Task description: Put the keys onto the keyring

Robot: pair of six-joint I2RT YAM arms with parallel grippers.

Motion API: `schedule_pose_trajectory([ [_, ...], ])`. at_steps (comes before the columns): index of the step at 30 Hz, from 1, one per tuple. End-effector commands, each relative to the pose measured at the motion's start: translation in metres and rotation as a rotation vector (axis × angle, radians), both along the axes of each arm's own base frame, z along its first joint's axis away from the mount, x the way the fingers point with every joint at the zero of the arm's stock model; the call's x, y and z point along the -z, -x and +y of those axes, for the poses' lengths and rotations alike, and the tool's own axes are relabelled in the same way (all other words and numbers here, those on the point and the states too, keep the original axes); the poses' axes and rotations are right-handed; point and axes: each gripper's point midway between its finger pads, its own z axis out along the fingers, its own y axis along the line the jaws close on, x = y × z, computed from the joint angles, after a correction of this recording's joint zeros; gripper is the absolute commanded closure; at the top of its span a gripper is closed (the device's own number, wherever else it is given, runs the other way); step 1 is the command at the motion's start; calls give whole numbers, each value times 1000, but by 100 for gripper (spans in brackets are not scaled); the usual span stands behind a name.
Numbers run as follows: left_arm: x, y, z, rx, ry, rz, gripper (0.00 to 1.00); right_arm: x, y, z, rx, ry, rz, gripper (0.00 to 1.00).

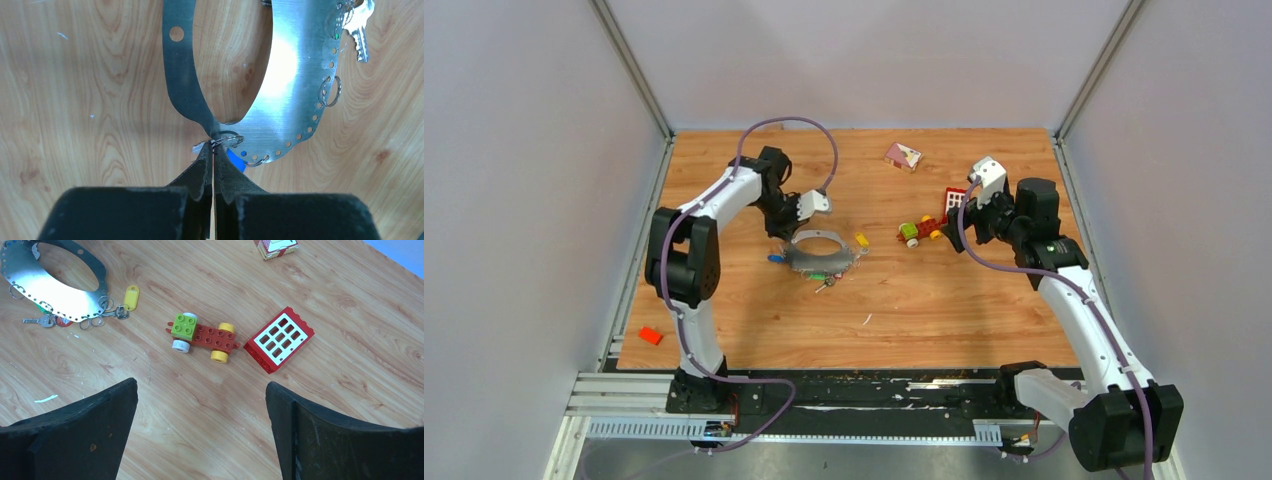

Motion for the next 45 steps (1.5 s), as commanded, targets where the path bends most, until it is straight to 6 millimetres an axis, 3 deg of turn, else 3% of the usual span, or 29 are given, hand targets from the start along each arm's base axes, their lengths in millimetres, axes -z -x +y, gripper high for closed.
schedule_pose_trajectory([
  [1,-19,-5,-9,-64,60,-60,100,-18,-3,4,-26,-3,-51,0],
  [8,-30,1,-21,-150,155,-81,100,-19,-1,8,-37,-23,-49,0],
  [13,-49,6,-32,-256,264,-104,100,-26,7,31,-123,-118,-31,0],
  [18,-50,12,-35,-377,320,-100,100,-32,13,71,-259,-189,-24,0],
  [21,-48,18,-36,-440,342,-76,100,-26,12,104,-335,-214,-9,0],
  [22,-49,23,-39,-477,369,-55,100,-21,18,136,-415,-220,2,0],
  [26,-55,28,-45,-524,439,-51,100,4,30,195,-557,-189,68,9],
  [29,-59,33,-48,-547,474,-53,100,14,34,227,-638,-204,102,18],
  [36,-62,39,-51,-580,530,-55,100,38,25,264,-705,-289,215,39],
  [45,-68,41,-52,-616,573,-74,100,60,15,289,-710,-357,364,45],
])
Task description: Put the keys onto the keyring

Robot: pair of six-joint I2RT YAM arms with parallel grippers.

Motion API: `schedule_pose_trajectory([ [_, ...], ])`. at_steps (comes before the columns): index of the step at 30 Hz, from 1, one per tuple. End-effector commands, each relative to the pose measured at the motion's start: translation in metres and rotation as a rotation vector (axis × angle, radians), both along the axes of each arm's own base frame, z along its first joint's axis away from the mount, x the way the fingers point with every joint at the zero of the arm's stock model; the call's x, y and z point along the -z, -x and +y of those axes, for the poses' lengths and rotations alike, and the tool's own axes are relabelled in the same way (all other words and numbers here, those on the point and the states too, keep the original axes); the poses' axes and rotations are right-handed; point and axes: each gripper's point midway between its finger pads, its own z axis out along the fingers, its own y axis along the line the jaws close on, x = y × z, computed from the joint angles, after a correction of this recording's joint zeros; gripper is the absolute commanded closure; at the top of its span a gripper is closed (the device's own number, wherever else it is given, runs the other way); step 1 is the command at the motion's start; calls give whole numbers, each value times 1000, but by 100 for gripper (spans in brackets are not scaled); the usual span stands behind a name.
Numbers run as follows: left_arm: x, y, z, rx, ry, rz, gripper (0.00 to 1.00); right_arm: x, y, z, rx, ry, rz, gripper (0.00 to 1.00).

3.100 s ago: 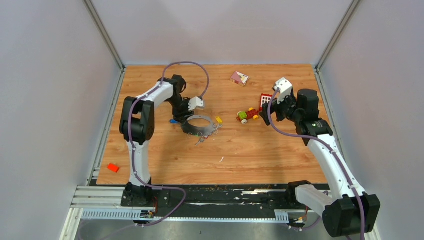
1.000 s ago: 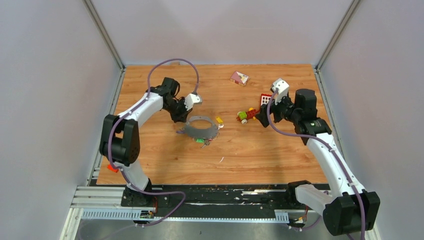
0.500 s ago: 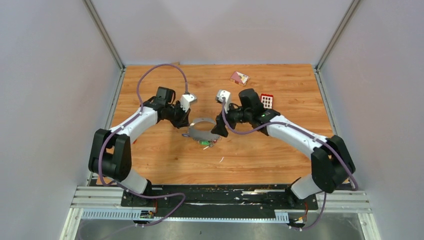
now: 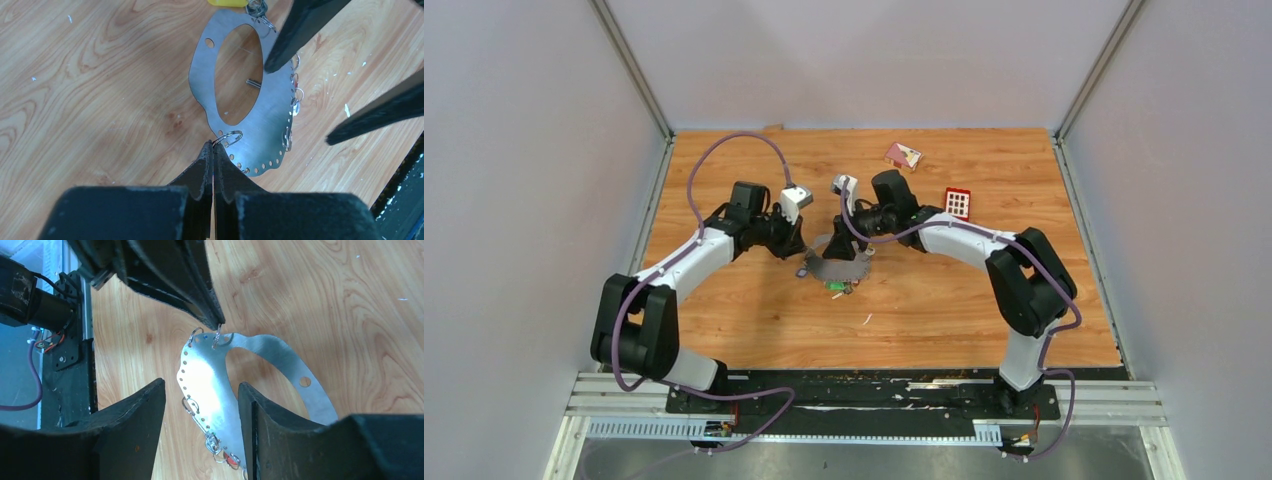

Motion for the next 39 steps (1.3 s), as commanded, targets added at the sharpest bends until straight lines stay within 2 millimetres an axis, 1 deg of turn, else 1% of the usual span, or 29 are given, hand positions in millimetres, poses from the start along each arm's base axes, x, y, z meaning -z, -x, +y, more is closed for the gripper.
schedule_pose_trajectory([
  [1,-29,-7,-9,-21,74,-85,100,-21,-7,21,-28,-87,33,46],
  [7,-29,-6,-10,-34,90,-78,100,-8,-7,28,-39,-89,85,50],
  [19,-22,-1,-14,-37,119,-29,100,-5,-13,38,-44,-84,121,54],
  [25,-19,0,-16,-34,128,-8,100,-1,-12,43,-50,-70,132,58],
  [32,-18,1,-16,-33,129,-4,100,7,-12,44,-52,-56,141,66],
  [39,-17,0,-16,-32,127,-2,100,8,-13,44,-52,-52,138,75],
])
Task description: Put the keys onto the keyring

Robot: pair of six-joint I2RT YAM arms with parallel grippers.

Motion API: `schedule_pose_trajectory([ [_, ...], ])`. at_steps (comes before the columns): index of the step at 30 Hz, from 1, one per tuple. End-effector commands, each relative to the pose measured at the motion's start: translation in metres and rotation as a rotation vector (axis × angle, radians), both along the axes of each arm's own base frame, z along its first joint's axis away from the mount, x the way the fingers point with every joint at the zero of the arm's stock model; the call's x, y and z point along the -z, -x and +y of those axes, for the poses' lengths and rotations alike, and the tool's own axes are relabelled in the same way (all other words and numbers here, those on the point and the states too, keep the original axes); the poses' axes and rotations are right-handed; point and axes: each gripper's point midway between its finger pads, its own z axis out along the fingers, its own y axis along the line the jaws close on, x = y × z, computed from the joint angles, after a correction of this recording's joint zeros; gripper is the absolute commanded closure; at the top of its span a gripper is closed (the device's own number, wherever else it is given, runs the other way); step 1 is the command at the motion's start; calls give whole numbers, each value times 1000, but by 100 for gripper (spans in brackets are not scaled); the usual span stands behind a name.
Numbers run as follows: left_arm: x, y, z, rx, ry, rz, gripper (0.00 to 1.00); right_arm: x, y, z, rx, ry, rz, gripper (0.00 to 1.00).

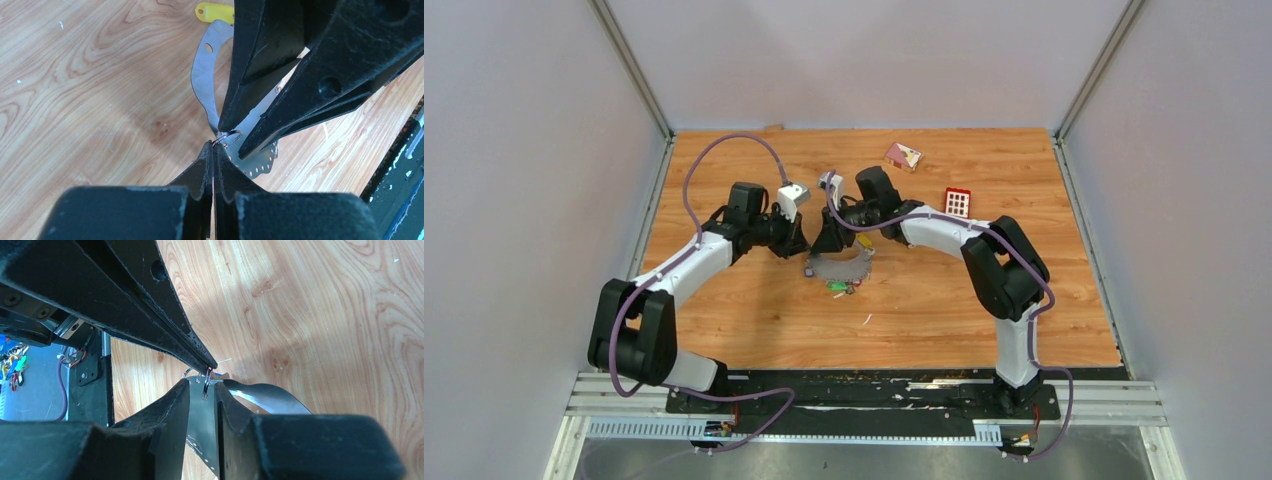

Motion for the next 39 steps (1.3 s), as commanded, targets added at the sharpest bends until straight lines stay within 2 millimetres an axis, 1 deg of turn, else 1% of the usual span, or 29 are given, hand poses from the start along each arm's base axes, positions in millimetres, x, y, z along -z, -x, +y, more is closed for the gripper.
schedule_pose_trajectory([
  [1,-6,-2,-7,18,34,-19,100,-7,-3,9,-22,-22,-18,76],
  [9,-5,-2,-8,22,36,-17,100,-2,-8,12,-12,-6,-15,85],
  [13,-6,-2,-8,23,36,-20,100,4,-6,10,-8,17,4,90],
  [19,-5,-2,-8,39,31,-24,100,1,-6,9,-12,16,-15,100],
  [20,-6,-2,-8,48,32,-27,100,0,-6,7,-11,17,-23,100],
  [21,-8,-1,-9,63,31,-34,97,-2,-6,6,-10,17,-35,100],
  [24,-16,2,-11,119,34,-57,75,-10,-8,-3,0,6,-70,100],
  [27,-30,6,-10,191,49,-112,57,-22,-9,-15,5,-15,-89,100],
  [29,-41,10,-10,249,57,-158,51,-35,-11,-22,4,-49,-126,100],
  [33,-59,17,-12,337,78,-255,40,-61,-7,-36,1,-98,-165,100],
  [37,-82,20,-23,420,149,-367,33,-89,6,-46,-38,-161,-209,100],
  [39,-101,19,-32,452,207,-418,32,-101,11,-50,-55,-188,-260,100],
])
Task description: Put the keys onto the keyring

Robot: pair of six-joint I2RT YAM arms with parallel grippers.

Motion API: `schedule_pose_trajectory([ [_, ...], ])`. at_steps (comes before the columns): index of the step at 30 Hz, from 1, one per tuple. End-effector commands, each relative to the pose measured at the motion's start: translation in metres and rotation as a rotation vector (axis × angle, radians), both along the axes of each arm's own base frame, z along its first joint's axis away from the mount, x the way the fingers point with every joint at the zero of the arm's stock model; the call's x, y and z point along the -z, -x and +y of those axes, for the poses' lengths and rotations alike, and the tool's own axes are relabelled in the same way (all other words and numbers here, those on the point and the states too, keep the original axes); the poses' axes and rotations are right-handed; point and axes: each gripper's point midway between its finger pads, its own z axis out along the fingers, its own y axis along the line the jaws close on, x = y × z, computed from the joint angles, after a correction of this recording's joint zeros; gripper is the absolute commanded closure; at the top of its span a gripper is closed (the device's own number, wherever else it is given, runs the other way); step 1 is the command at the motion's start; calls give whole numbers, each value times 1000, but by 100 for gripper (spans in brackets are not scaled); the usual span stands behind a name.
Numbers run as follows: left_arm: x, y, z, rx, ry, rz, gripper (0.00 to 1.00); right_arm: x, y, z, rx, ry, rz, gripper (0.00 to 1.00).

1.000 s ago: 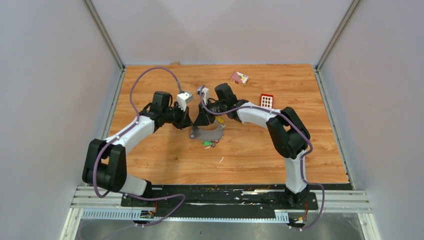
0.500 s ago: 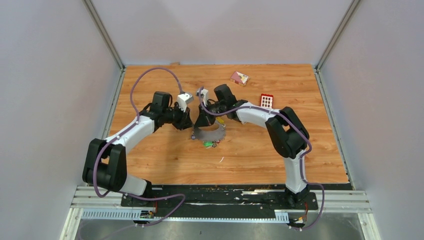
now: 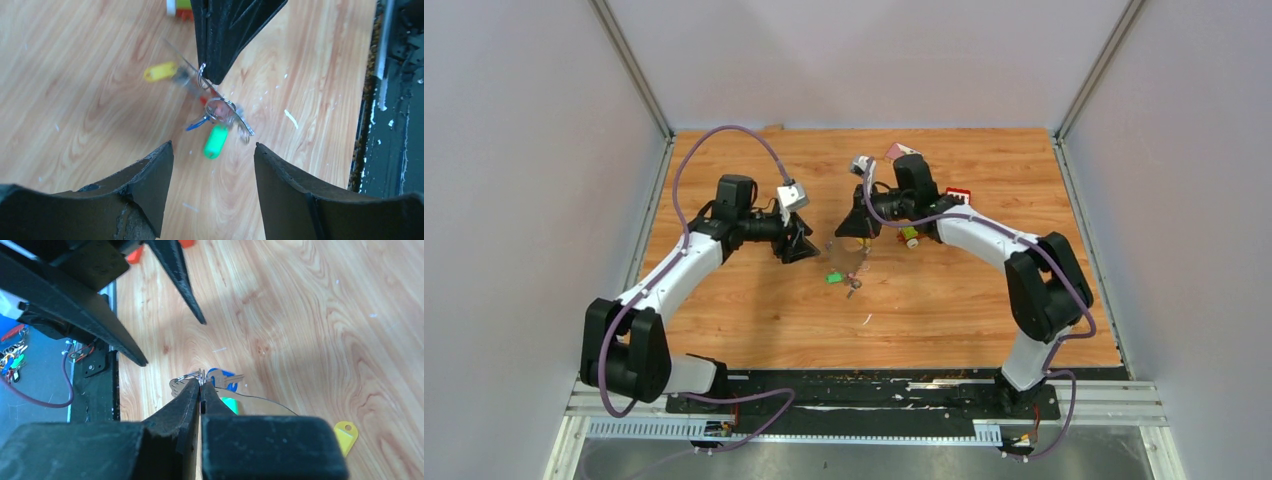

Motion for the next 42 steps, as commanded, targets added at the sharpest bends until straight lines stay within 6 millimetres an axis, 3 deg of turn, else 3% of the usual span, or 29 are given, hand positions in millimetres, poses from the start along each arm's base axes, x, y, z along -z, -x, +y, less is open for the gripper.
schedule_pose_trajectory([
  [1,-62,-5,-23,143,153,-213,32,-61,20,-2,-107,-141,-196,100],
  [7,-104,-6,-49,238,209,-320,38,-97,40,-16,-143,-170,-346,100],
  [11,-115,4,-57,307,230,-360,42,-109,50,-28,-142,-156,-443,100],
  [20,-114,27,-70,411,233,-401,50,-116,68,-39,-160,-185,-539,100],
  [30,-107,40,-74,446,230,-417,56,-112,68,-40,-154,-193,-531,100],
  [42,-100,40,-81,468,209,-402,70,-109,68,-40,-157,-193,-523,100],
])
